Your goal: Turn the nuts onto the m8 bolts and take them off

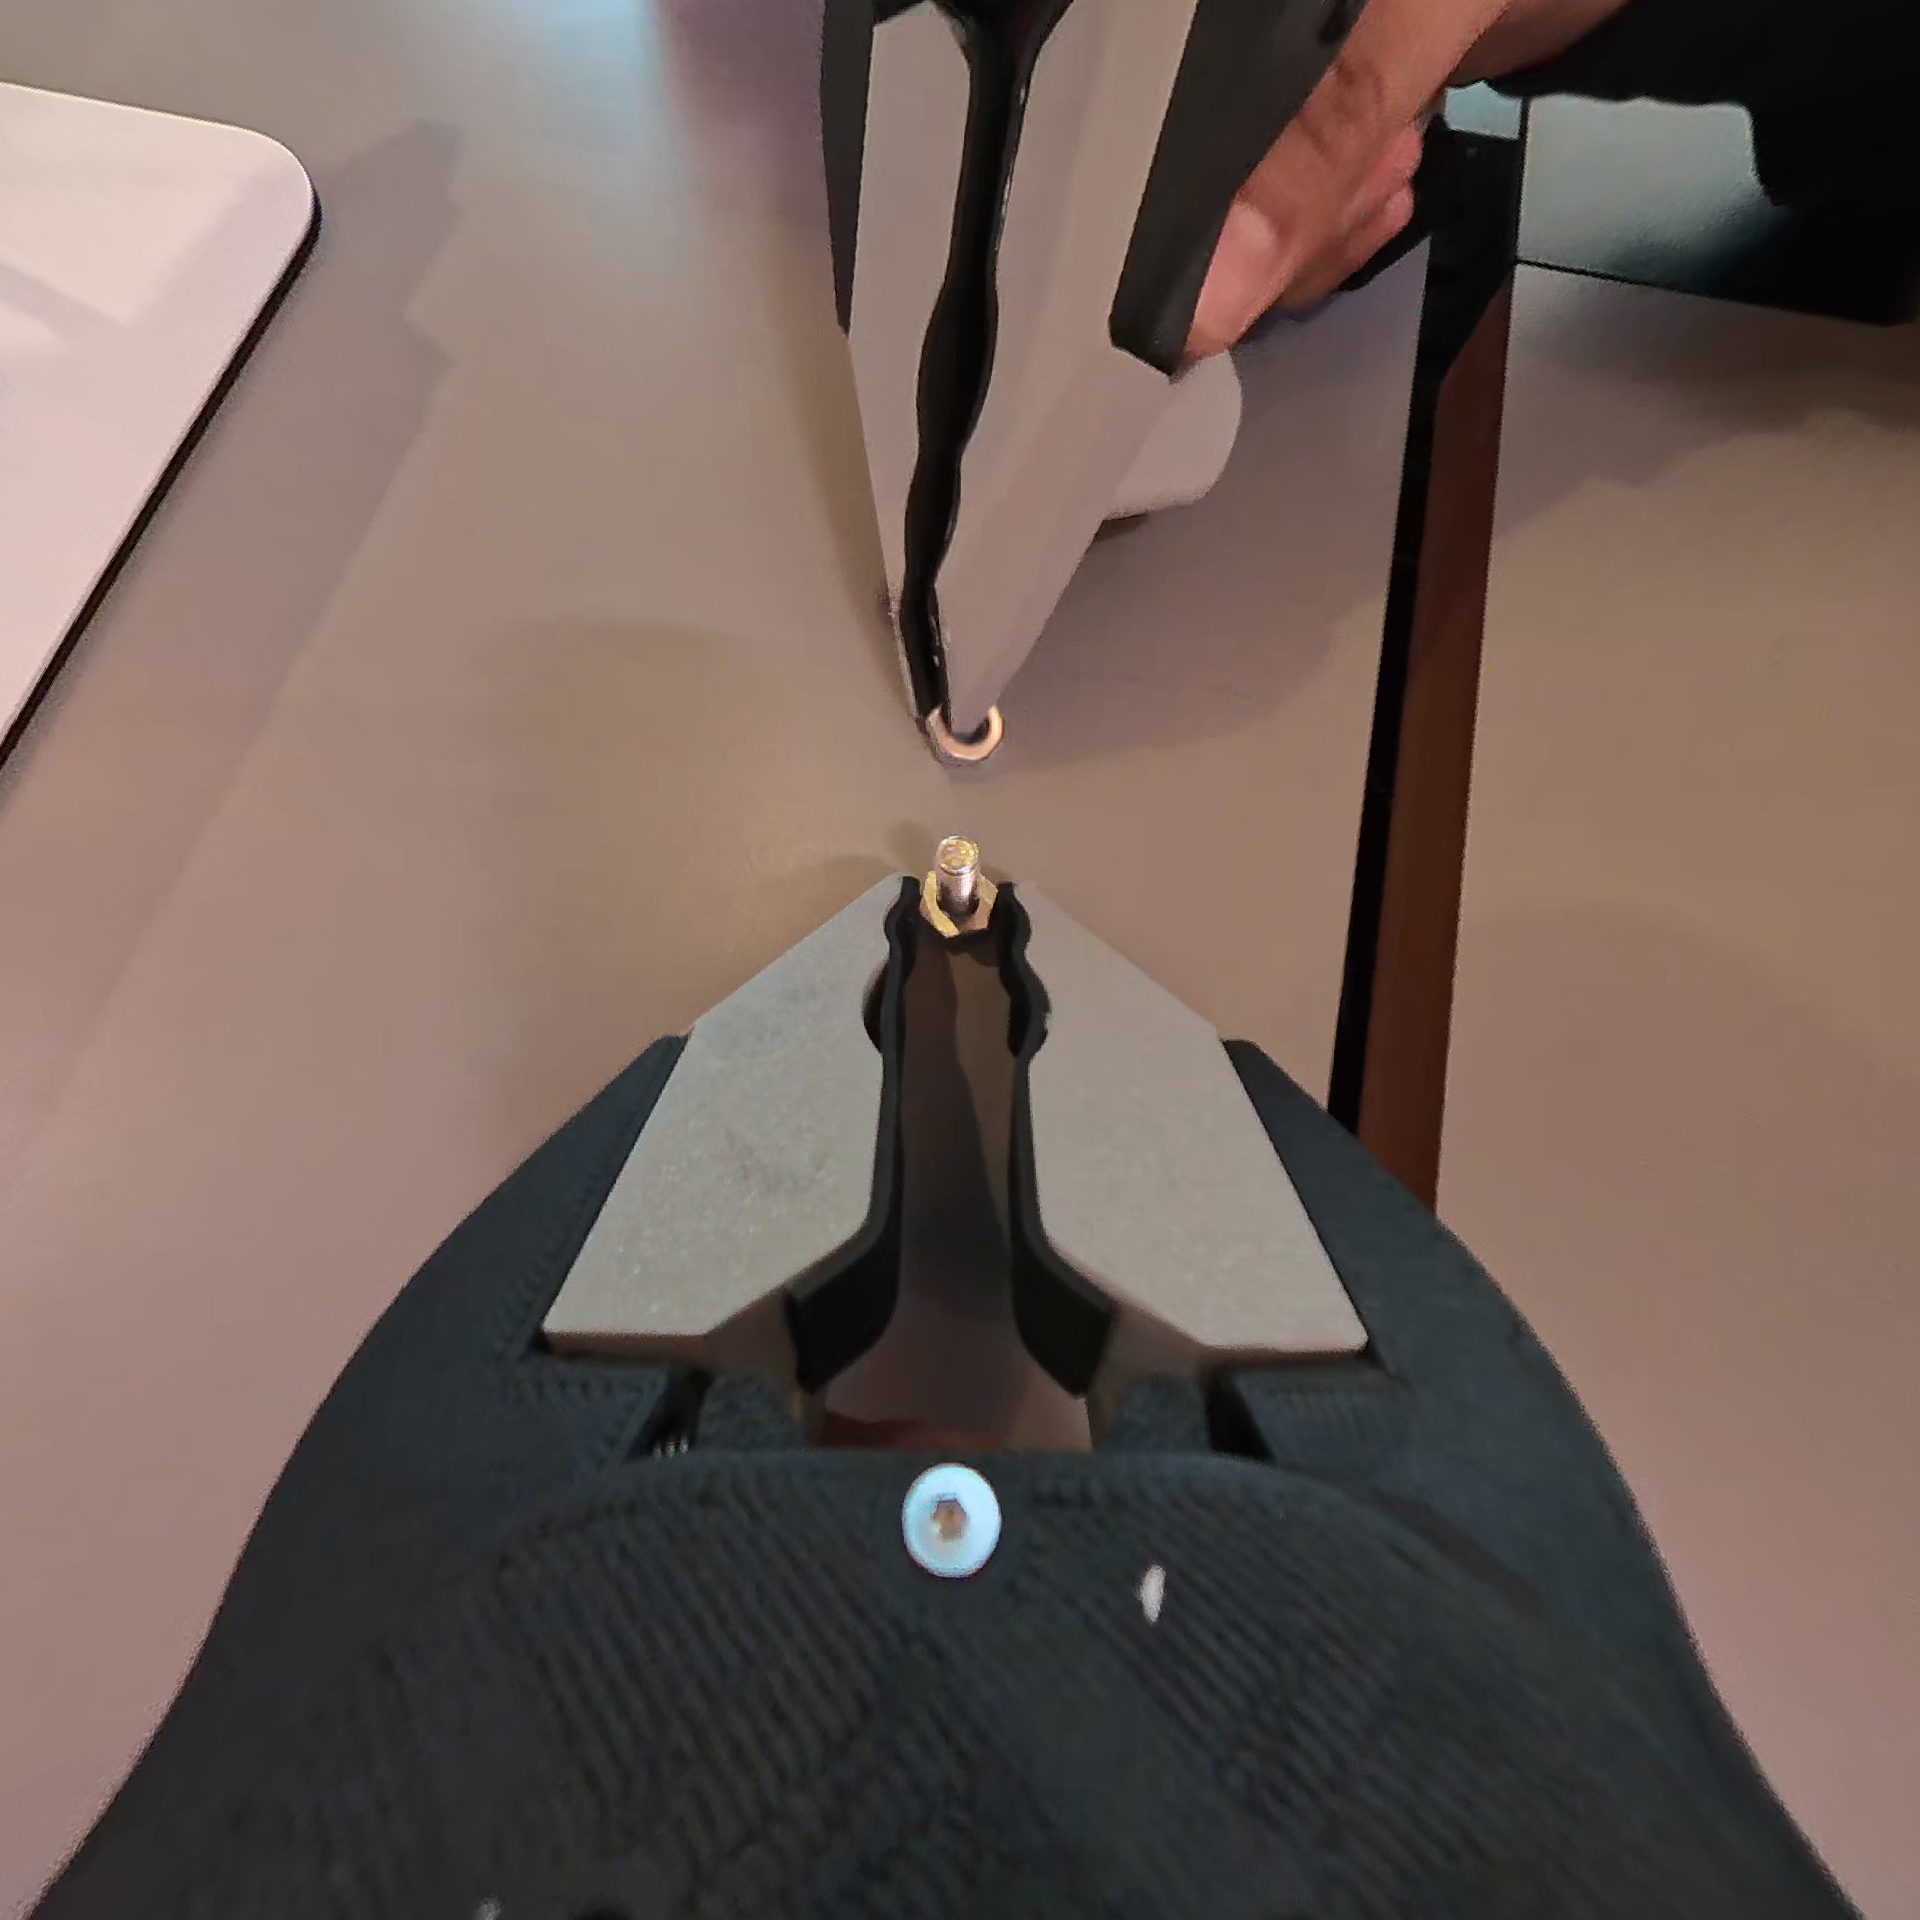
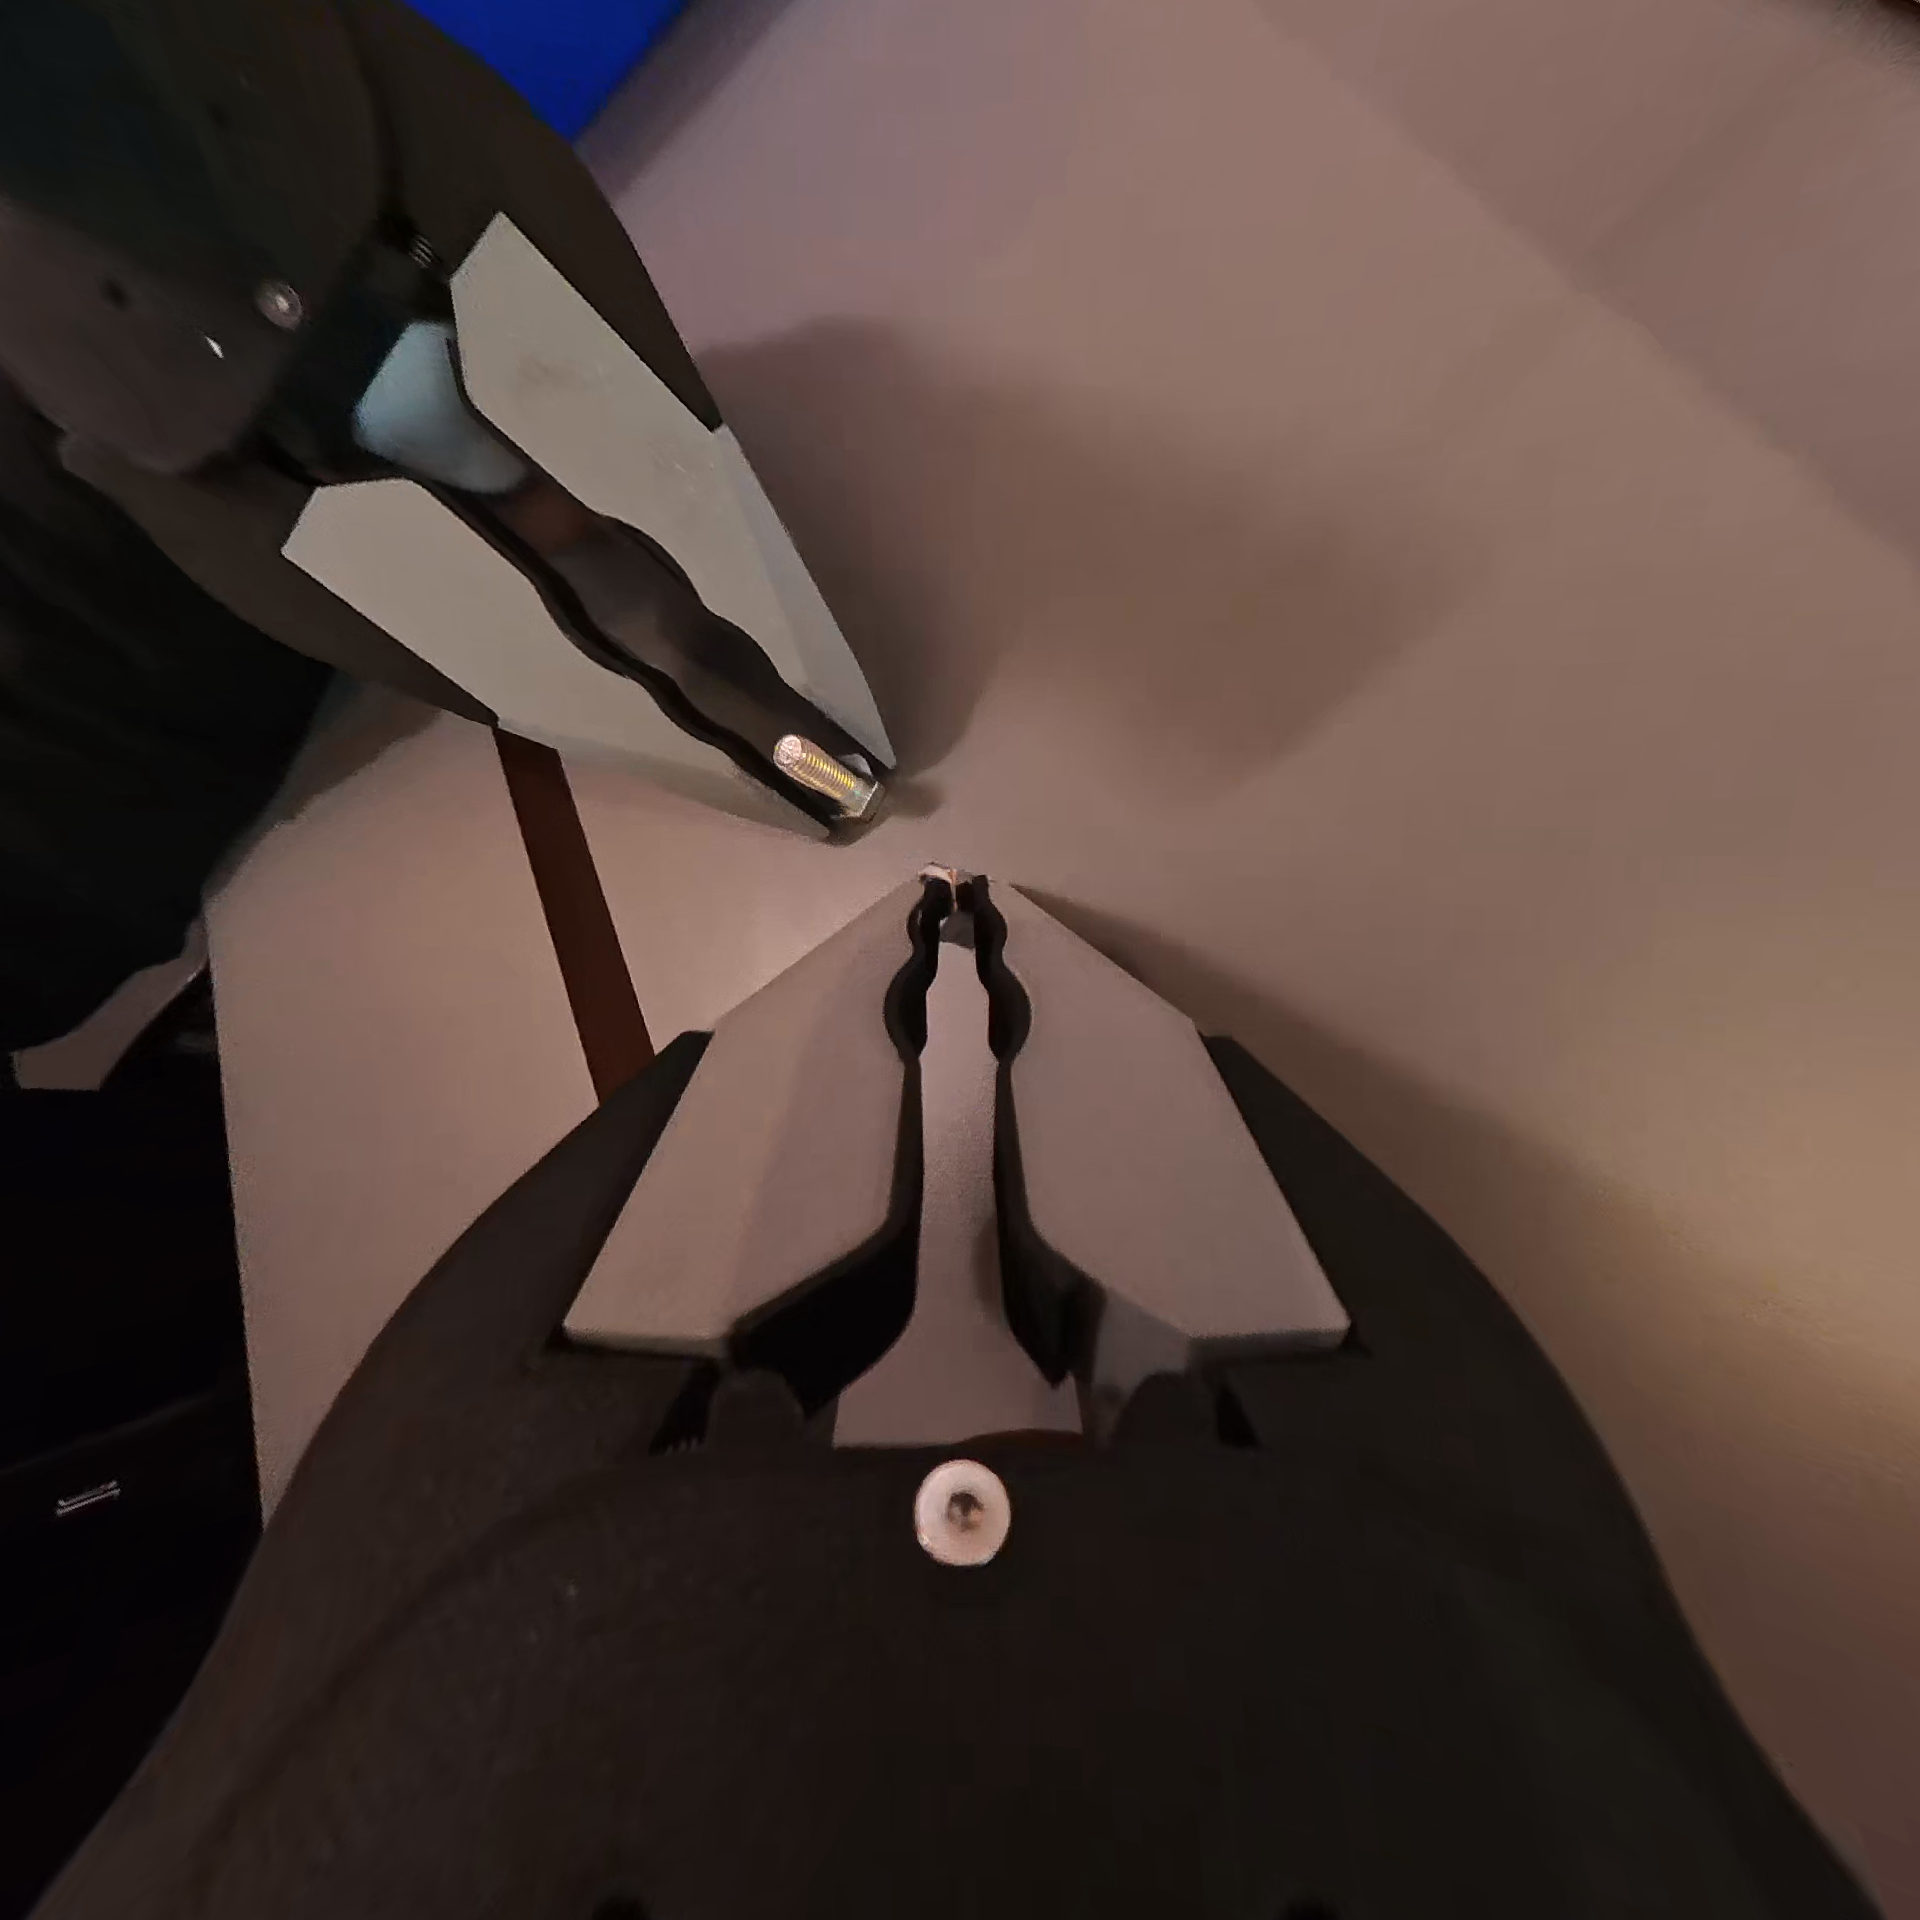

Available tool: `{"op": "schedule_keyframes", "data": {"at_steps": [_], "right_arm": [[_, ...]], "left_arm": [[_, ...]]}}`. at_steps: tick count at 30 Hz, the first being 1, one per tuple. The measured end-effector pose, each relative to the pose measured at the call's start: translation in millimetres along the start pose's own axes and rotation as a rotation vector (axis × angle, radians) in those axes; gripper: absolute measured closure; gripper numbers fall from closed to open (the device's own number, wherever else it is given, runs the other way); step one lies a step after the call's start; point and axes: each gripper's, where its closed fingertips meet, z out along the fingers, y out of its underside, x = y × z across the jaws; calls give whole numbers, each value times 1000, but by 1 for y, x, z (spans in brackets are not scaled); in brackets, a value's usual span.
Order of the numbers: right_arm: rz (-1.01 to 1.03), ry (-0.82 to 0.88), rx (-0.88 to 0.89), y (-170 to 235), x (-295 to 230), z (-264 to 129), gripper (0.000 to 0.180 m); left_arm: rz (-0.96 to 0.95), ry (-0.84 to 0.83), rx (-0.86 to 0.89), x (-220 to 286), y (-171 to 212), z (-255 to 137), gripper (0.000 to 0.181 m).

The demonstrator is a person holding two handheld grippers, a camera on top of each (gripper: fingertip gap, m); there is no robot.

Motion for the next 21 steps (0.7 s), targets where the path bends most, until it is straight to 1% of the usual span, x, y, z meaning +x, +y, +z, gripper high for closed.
{"op": "schedule_keyframes", "data": {"at_steps": [1,2,3,5,8,11,13,17,21], "right_arm": [[-4,7,-4,0,1,-1,175],[-15,25,-5,-1,3,-3,170],[-31,48,1,-2,6,-6,162],[-64,84,19,-6,11,-14,155],[-168,92,73,-17,7,-28,155],[-399,131,75,-19,-2,-33,156],[-497,163,53,-16,-4,-28,156],[-573,162,6,-7,-4,-11,154],[-552,144,-27,-1,0,1,155]], "left_arm": [[0,0,0,0,0,0,168],[-2,1,0,0,0,0,168],[-5,2,0,0,0,0,167],[-13,7,0,0,0,0,167],[-22,12,1,0,1,-1,167],[-25,13,1,0,1,-1,167],[-26,14,1,1,1,-1,167],[-29,17,1,1,1,-1,167],[-29,17,1,1,1,-1,167]]}}
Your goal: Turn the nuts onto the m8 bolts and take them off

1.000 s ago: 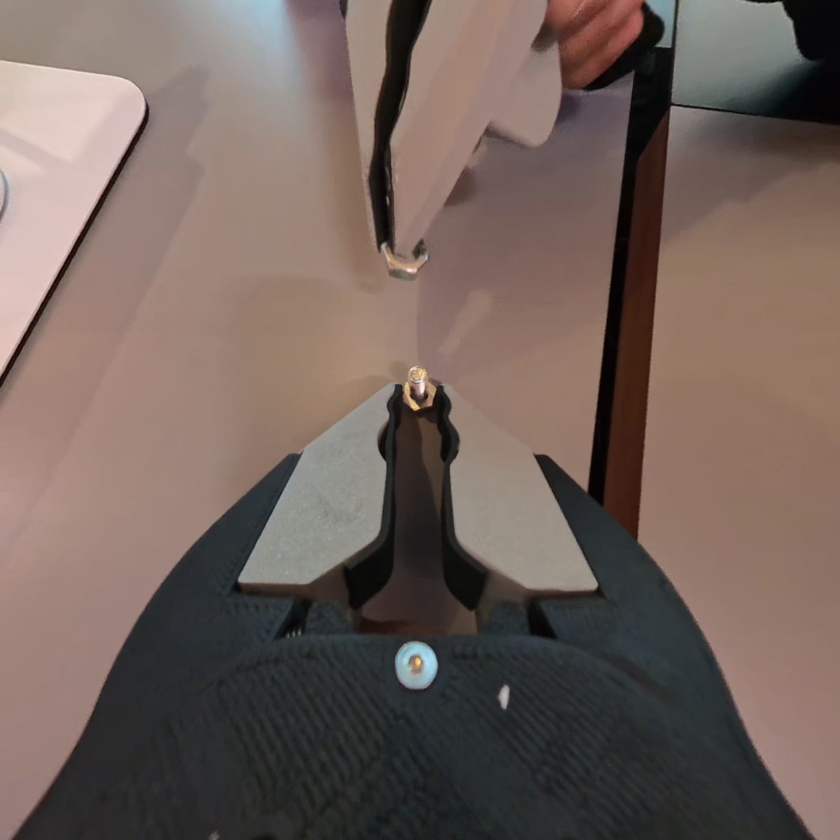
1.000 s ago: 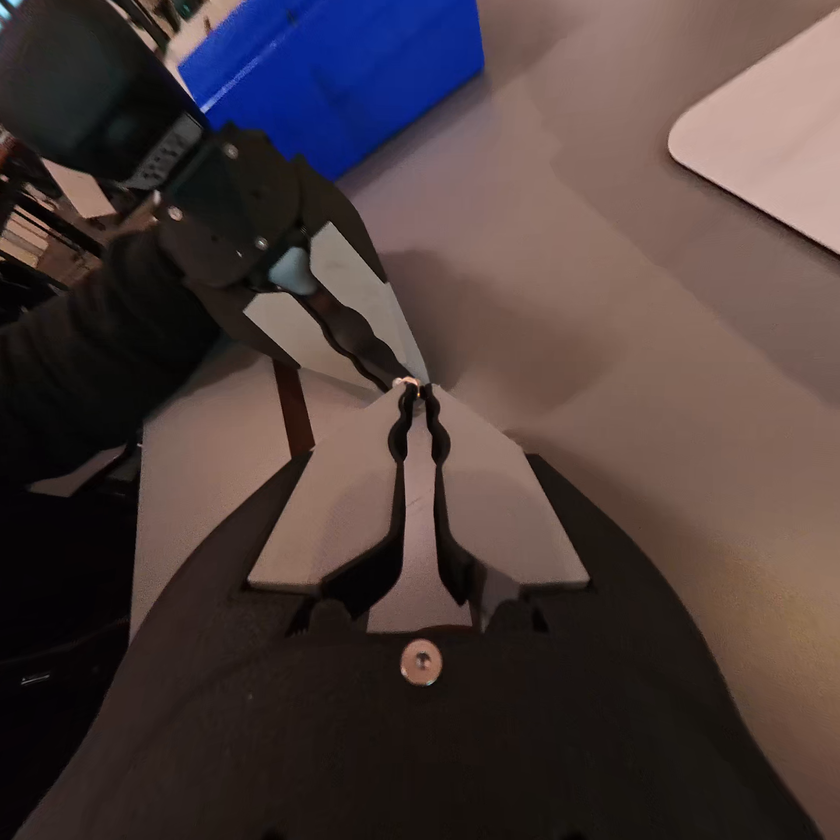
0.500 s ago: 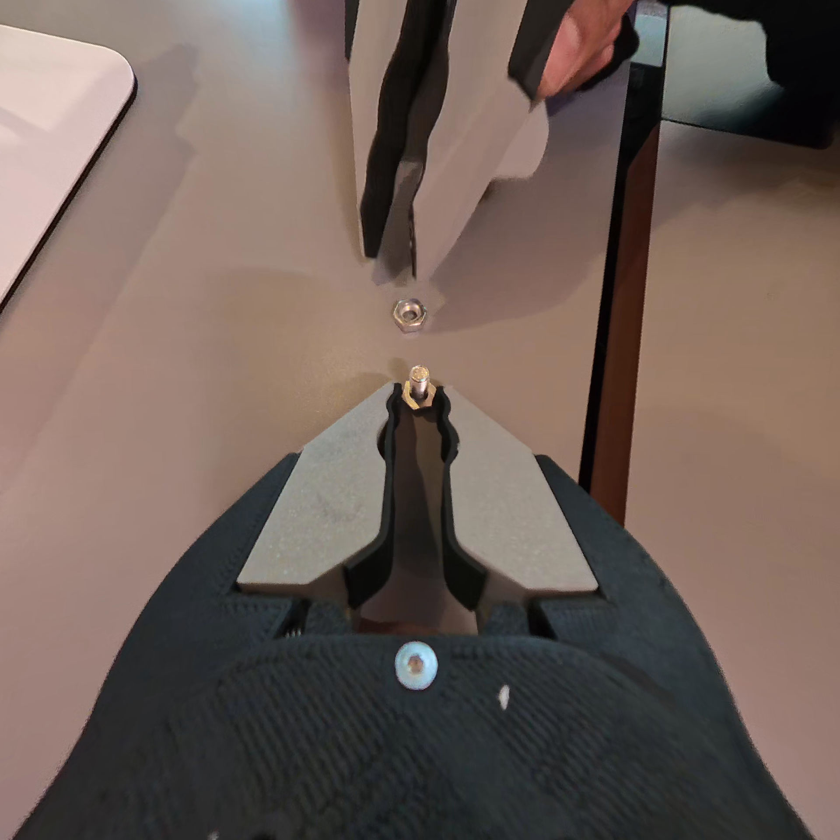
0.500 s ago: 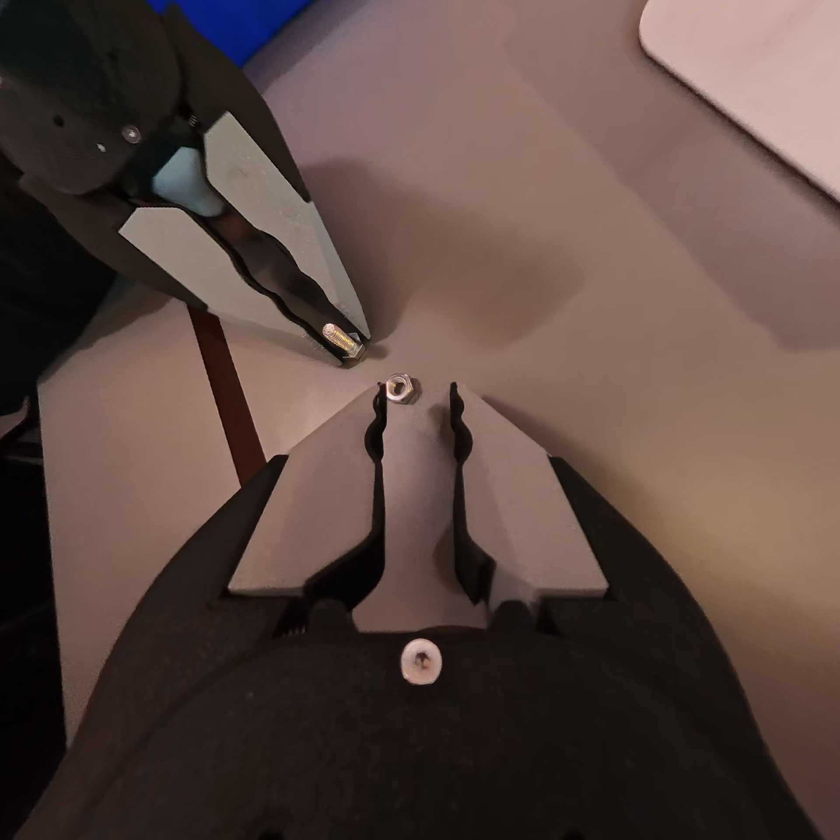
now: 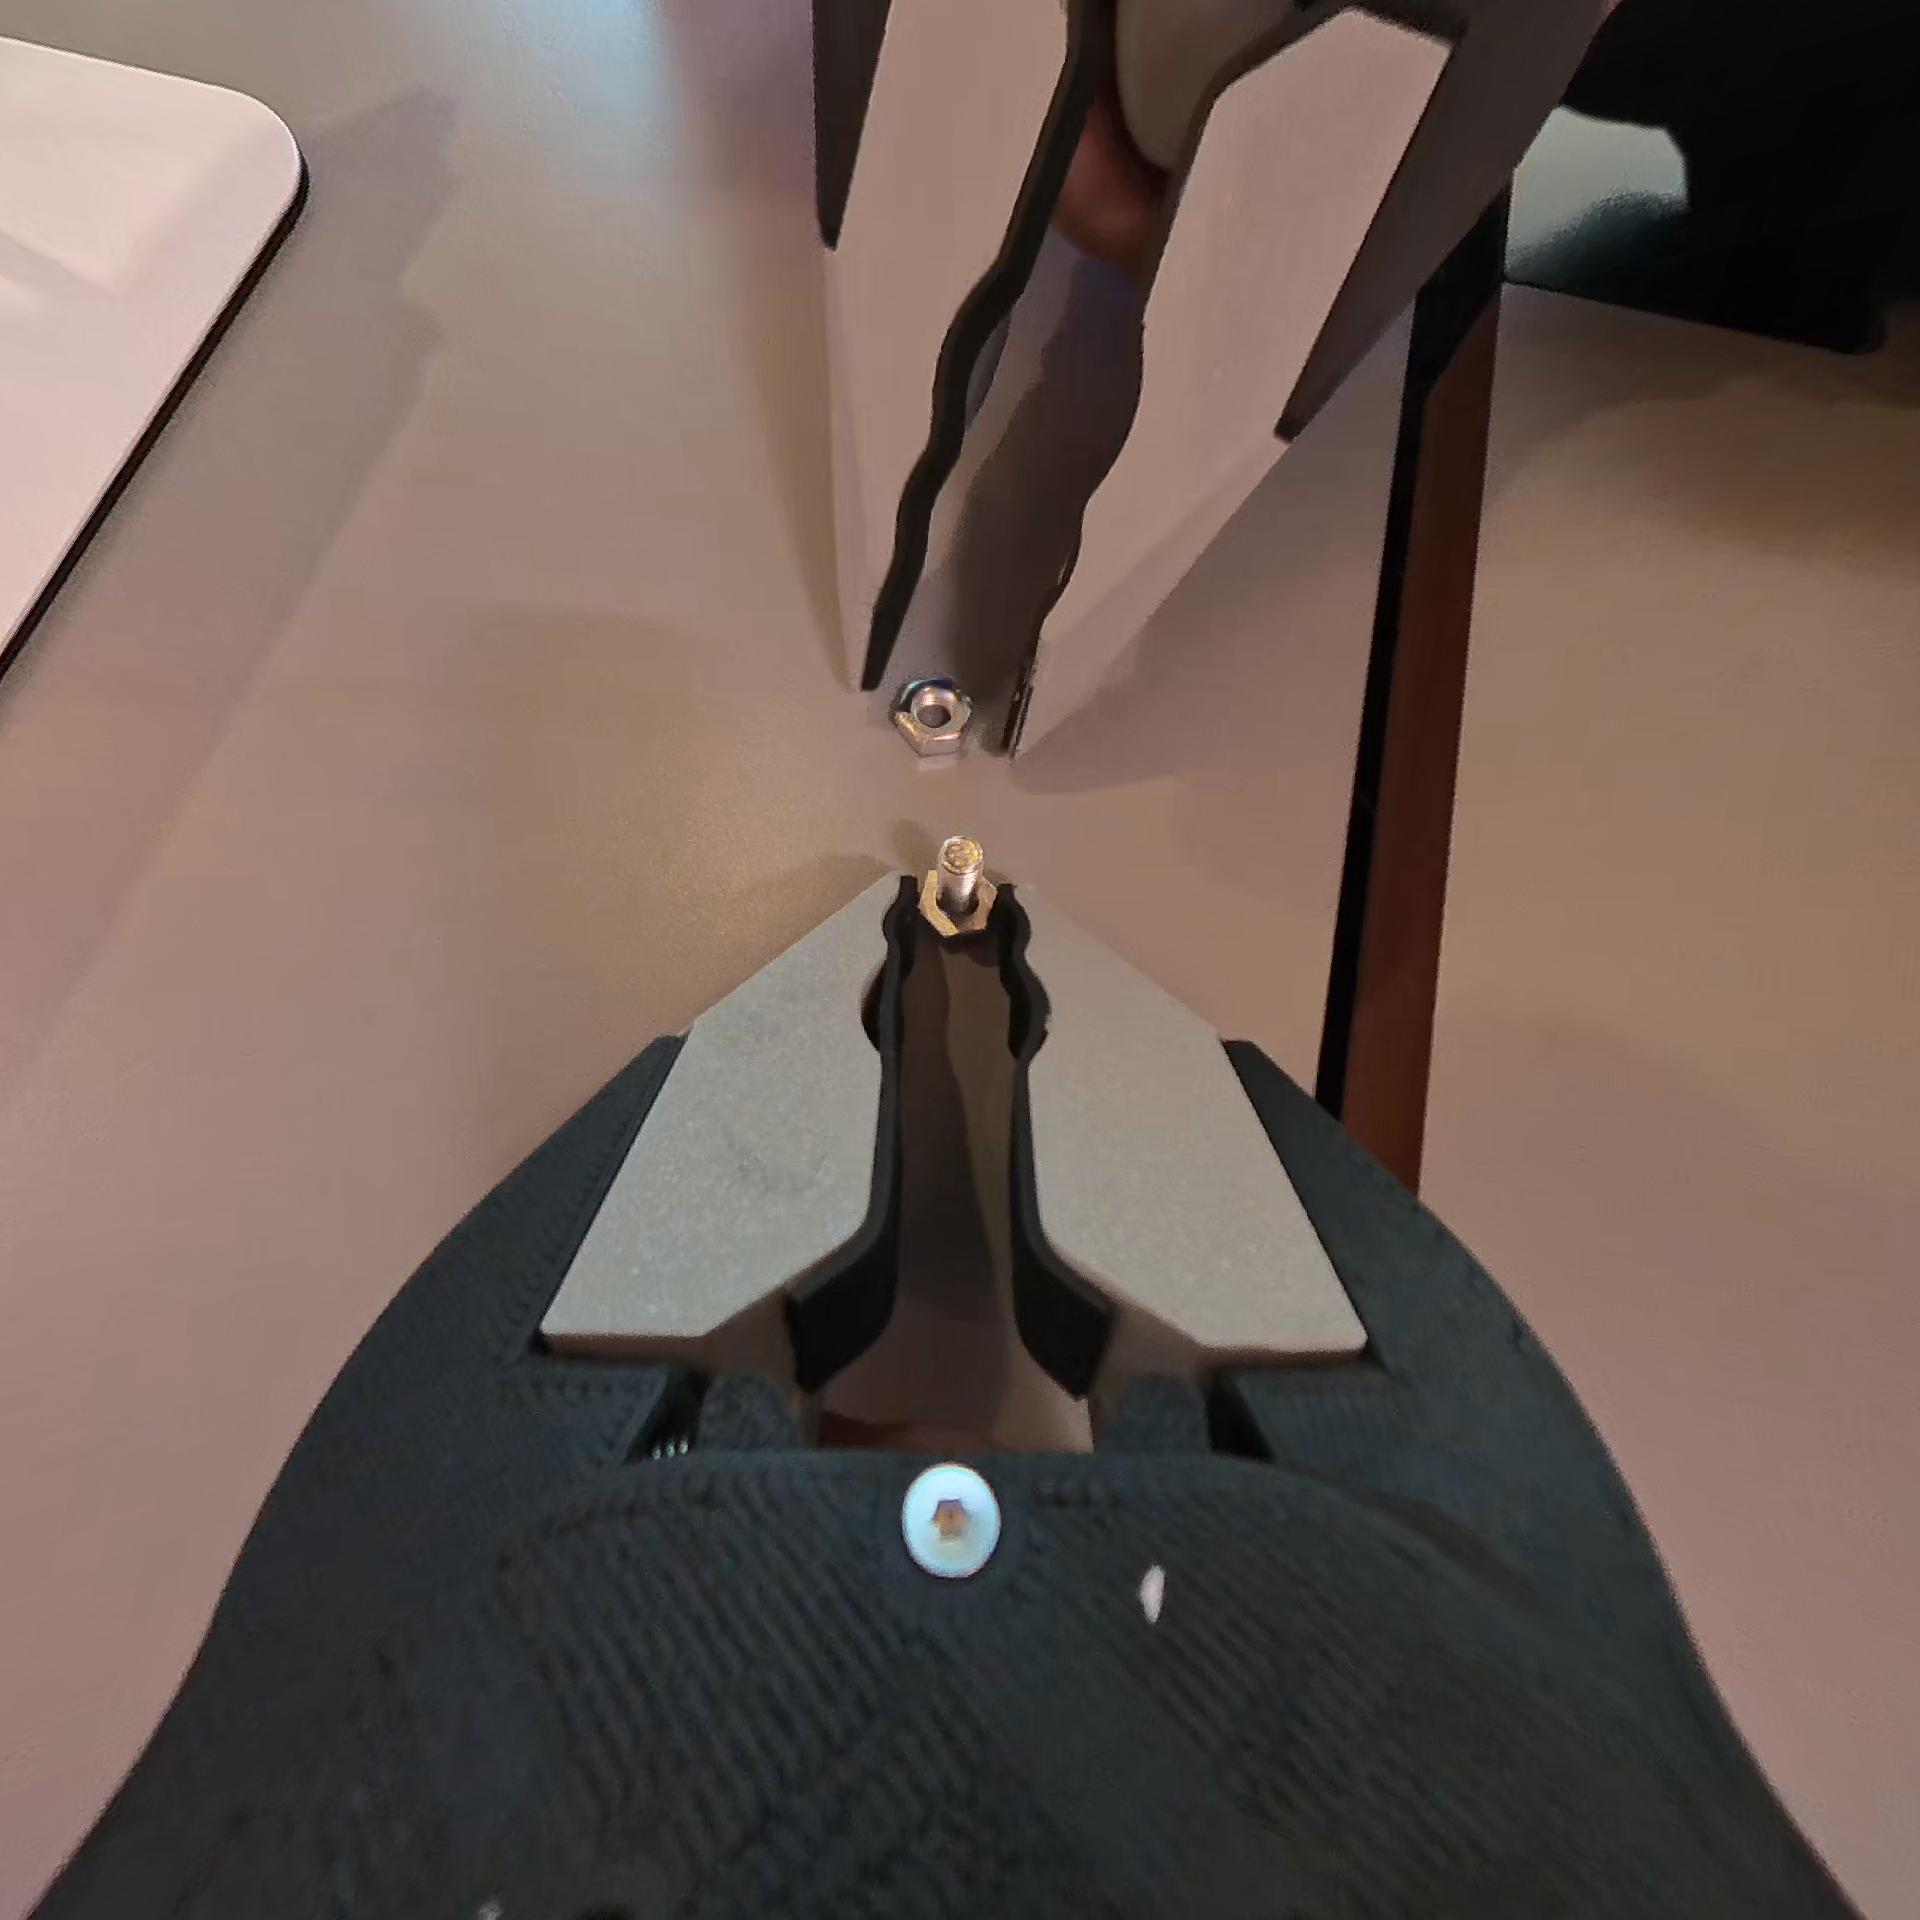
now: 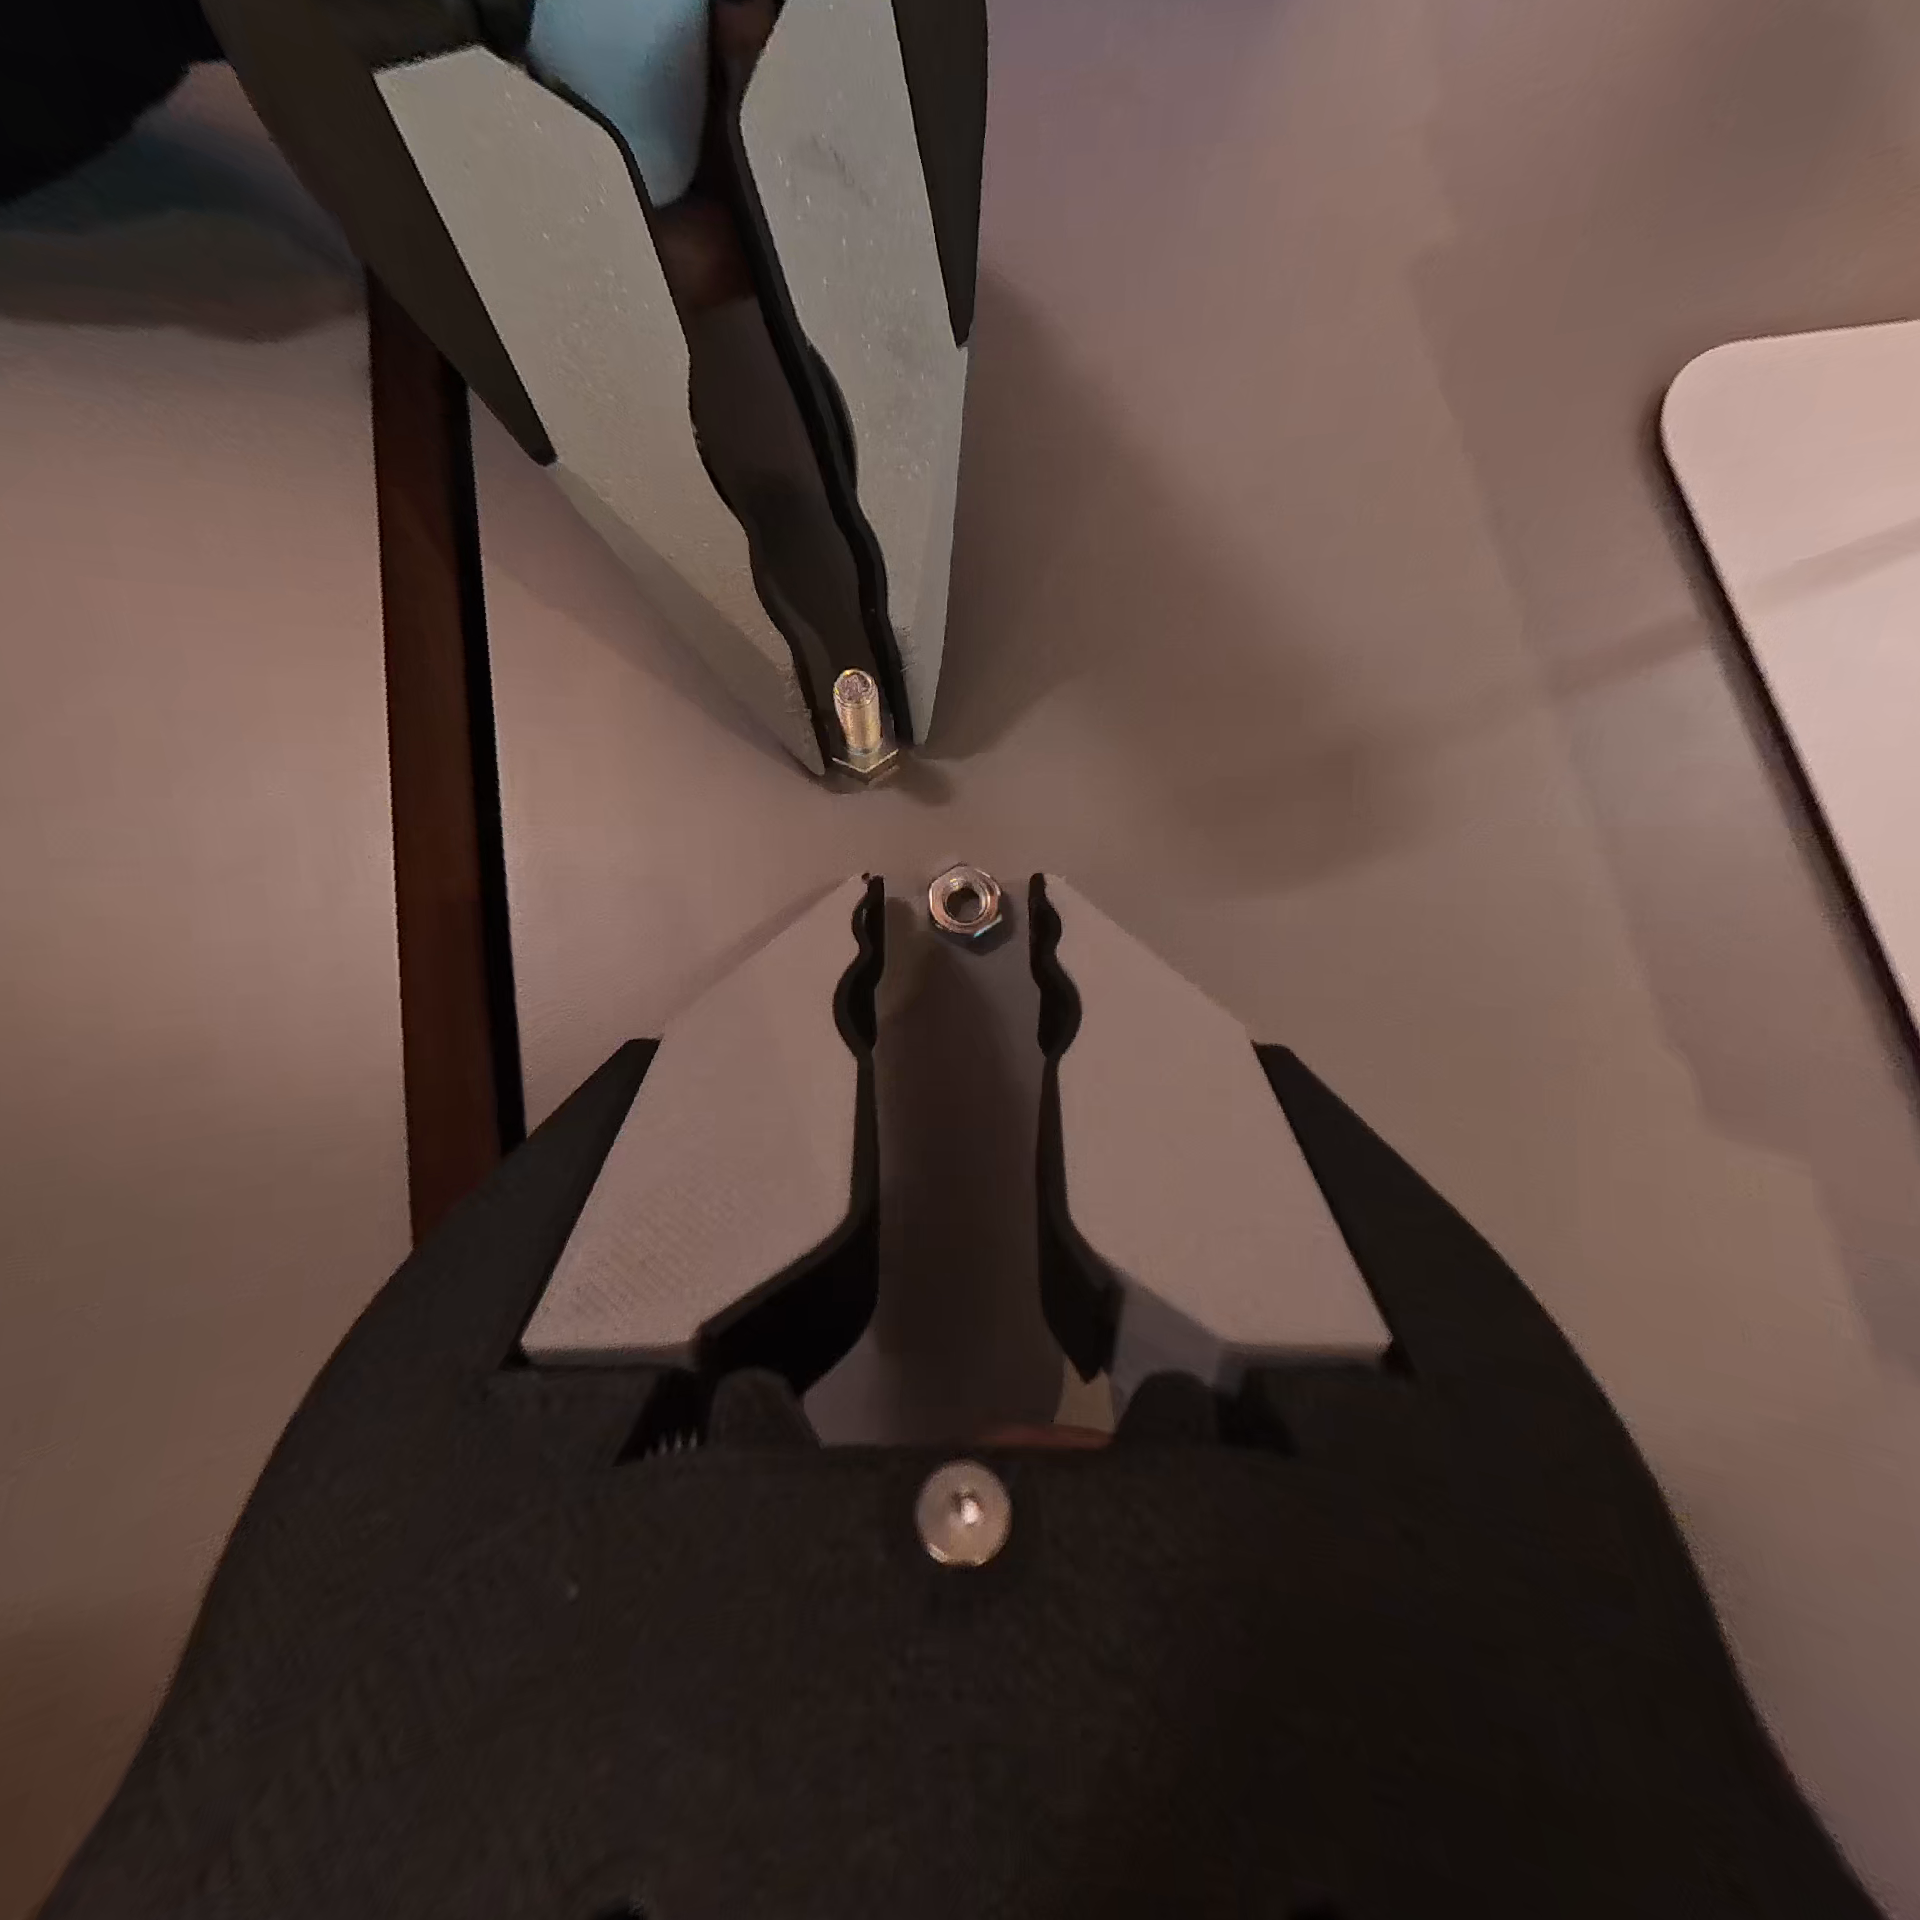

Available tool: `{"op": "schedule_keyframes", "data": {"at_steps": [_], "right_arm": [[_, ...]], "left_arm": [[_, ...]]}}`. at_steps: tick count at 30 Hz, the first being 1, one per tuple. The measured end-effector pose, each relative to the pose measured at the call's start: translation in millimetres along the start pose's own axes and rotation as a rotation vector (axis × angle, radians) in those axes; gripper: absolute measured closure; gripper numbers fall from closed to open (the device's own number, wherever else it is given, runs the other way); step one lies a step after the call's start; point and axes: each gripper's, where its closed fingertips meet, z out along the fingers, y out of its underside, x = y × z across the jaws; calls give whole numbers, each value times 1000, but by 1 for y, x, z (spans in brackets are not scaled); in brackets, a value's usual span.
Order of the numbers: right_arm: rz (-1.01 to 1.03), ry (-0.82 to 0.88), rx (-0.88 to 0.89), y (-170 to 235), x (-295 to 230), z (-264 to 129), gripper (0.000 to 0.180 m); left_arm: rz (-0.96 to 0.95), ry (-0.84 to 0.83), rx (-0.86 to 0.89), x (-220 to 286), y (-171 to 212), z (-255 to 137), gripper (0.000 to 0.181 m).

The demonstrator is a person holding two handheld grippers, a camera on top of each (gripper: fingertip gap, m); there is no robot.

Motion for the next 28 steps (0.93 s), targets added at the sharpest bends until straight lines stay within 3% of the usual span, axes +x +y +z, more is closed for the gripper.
{"op": "schedule_keyframes", "data": {"at_steps": [4,13,20,28], "right_arm": [[-17,1,-9,2,1,3,169],[28,1,32,-4,5,-2,169],[62,6,64,-5,10,-7,169],[70,10,98,-10,12,-13,169]], "left_arm": [[-5,4,0,0,0,0,167],[-7,-1,2,0,1,-1,167],[-27,-38,7,-5,2,-4,152],[34,-57,107,2,-7,-17,151]]}}
